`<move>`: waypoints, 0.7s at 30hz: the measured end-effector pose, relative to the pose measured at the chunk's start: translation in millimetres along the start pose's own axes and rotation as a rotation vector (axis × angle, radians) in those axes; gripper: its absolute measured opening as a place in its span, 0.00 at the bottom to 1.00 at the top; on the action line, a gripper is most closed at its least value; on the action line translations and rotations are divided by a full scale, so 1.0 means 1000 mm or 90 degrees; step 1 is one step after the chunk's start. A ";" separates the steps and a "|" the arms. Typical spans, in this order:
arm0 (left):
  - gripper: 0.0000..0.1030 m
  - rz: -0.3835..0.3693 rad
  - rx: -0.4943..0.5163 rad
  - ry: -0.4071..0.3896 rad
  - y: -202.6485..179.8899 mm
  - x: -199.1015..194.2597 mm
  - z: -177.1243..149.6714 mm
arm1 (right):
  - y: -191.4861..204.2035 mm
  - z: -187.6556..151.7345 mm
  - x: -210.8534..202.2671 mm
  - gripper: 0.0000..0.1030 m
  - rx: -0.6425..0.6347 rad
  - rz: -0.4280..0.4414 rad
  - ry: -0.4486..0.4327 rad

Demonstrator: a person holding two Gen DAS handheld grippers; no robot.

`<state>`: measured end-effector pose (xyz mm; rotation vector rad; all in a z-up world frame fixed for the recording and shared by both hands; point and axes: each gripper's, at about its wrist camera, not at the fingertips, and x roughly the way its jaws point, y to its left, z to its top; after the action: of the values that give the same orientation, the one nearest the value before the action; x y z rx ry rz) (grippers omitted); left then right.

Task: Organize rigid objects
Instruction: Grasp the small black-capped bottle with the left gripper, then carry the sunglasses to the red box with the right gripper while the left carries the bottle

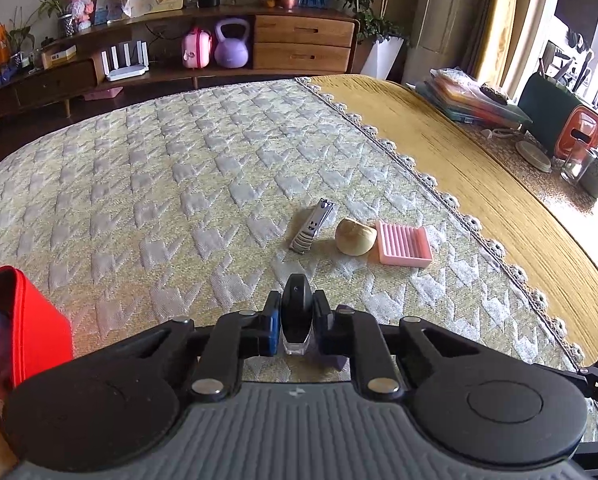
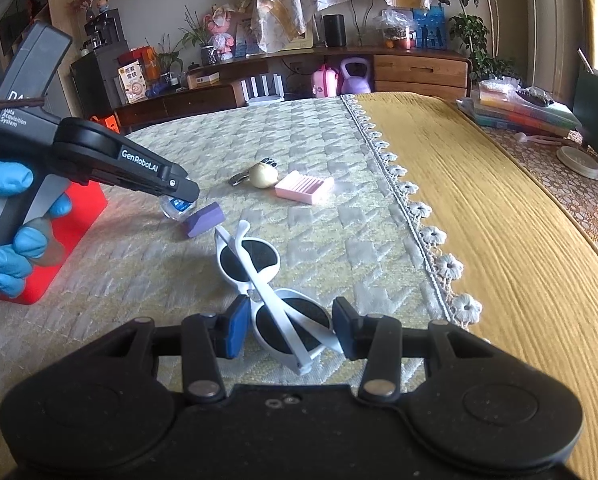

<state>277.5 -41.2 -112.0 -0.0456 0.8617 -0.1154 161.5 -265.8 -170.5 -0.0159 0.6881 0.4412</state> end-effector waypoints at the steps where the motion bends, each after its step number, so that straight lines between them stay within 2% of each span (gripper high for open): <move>1: 0.15 -0.002 -0.004 0.001 0.001 -0.004 0.000 | -0.001 0.001 -0.001 0.43 0.004 0.000 -0.001; 11: 0.15 0.000 -0.038 0.013 0.011 -0.049 -0.010 | 0.018 0.009 -0.030 0.43 0.001 0.014 -0.032; 21: 0.15 0.023 -0.053 -0.007 0.031 -0.111 -0.025 | 0.049 0.021 -0.063 0.43 -0.009 0.050 -0.062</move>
<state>189.3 2.8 -47.4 -0.1087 0.8552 -0.0454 111.5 -242.8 -109.1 0.0183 0.5916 0.5185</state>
